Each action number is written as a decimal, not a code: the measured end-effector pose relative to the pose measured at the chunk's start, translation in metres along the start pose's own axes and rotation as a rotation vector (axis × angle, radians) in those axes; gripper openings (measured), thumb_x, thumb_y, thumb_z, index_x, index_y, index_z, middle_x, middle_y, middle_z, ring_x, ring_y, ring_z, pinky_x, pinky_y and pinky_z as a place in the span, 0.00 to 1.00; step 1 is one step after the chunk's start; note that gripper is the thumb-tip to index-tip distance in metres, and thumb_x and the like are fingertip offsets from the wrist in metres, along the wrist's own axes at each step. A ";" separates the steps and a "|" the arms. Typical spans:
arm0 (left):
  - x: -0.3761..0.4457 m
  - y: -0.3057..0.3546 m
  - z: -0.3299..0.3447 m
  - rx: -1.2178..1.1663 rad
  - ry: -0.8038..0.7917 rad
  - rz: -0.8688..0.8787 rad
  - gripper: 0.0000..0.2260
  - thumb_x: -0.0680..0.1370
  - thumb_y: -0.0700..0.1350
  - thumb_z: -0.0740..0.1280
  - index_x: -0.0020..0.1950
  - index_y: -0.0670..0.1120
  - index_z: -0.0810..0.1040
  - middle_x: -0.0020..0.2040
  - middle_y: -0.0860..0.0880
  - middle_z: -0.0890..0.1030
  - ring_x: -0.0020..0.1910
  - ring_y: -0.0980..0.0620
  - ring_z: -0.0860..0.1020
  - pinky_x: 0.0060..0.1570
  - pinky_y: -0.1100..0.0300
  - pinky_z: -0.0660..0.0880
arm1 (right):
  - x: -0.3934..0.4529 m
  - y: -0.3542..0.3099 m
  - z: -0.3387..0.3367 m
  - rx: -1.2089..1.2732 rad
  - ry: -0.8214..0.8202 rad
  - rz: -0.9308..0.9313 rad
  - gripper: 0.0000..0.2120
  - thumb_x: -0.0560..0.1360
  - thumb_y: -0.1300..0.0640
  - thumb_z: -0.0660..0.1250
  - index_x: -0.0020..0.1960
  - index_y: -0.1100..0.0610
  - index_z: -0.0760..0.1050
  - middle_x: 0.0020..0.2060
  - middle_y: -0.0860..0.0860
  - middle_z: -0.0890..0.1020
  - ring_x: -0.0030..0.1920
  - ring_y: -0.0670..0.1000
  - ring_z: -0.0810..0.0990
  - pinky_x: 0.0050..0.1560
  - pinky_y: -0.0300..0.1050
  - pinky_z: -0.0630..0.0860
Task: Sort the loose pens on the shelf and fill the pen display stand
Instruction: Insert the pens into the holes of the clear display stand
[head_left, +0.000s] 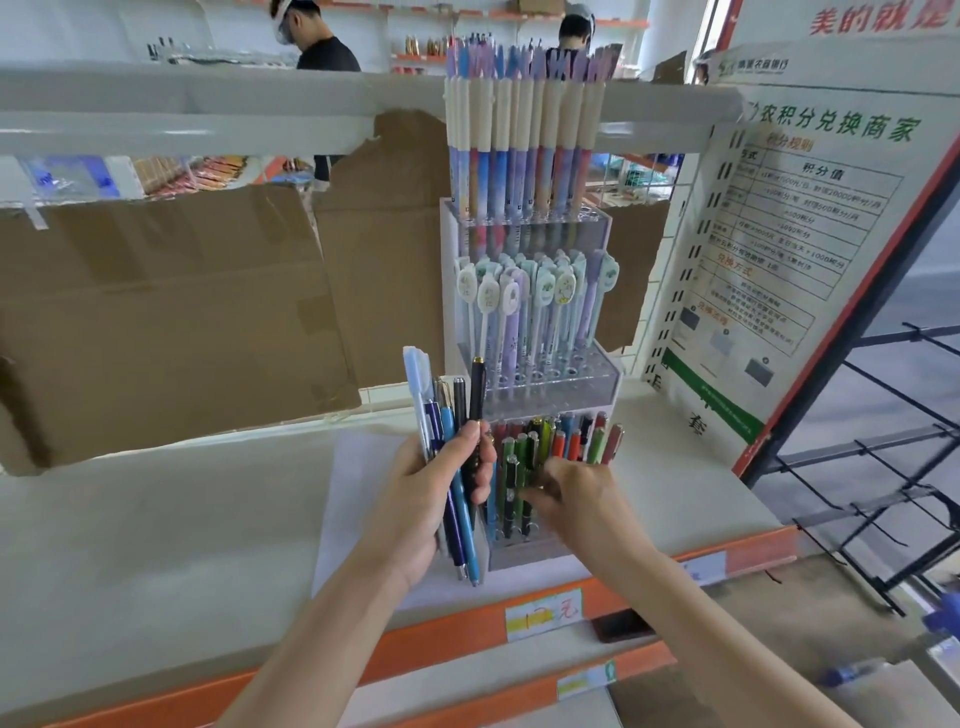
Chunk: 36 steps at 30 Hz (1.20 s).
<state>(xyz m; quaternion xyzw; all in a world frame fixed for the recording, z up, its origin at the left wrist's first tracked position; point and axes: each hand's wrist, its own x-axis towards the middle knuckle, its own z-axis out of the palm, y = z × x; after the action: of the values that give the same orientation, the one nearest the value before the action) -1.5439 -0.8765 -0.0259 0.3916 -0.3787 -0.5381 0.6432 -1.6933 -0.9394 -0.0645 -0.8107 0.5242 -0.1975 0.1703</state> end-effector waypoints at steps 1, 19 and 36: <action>-0.001 -0.001 0.001 -0.001 0.011 0.002 0.10 0.75 0.44 0.64 0.47 0.37 0.74 0.33 0.47 0.75 0.30 0.52 0.70 0.29 0.63 0.69 | 0.001 0.000 0.001 -0.005 -0.002 -0.002 0.13 0.77 0.53 0.66 0.37 0.57 0.69 0.30 0.49 0.73 0.33 0.53 0.74 0.34 0.42 0.69; -0.021 -0.015 0.031 0.009 0.188 0.063 0.11 0.73 0.44 0.66 0.48 0.36 0.74 0.33 0.46 0.75 0.28 0.52 0.70 0.27 0.63 0.69 | -0.009 0.025 0.009 0.148 0.063 -0.211 0.08 0.77 0.56 0.65 0.45 0.62 0.77 0.38 0.51 0.80 0.38 0.51 0.77 0.39 0.39 0.72; -0.011 0.001 0.042 0.107 0.203 -0.047 0.12 0.80 0.44 0.60 0.41 0.40 0.77 0.32 0.44 0.80 0.29 0.50 0.78 0.29 0.62 0.75 | 0.004 -0.032 -0.078 0.751 0.016 -0.160 0.06 0.75 0.54 0.68 0.39 0.53 0.79 0.24 0.47 0.79 0.23 0.42 0.73 0.27 0.32 0.68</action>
<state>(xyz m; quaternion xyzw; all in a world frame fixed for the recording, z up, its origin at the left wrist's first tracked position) -1.5829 -0.8692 -0.0088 0.4866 -0.3302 -0.4897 0.6437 -1.7052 -0.9356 0.0188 -0.7288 0.3516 -0.3947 0.4353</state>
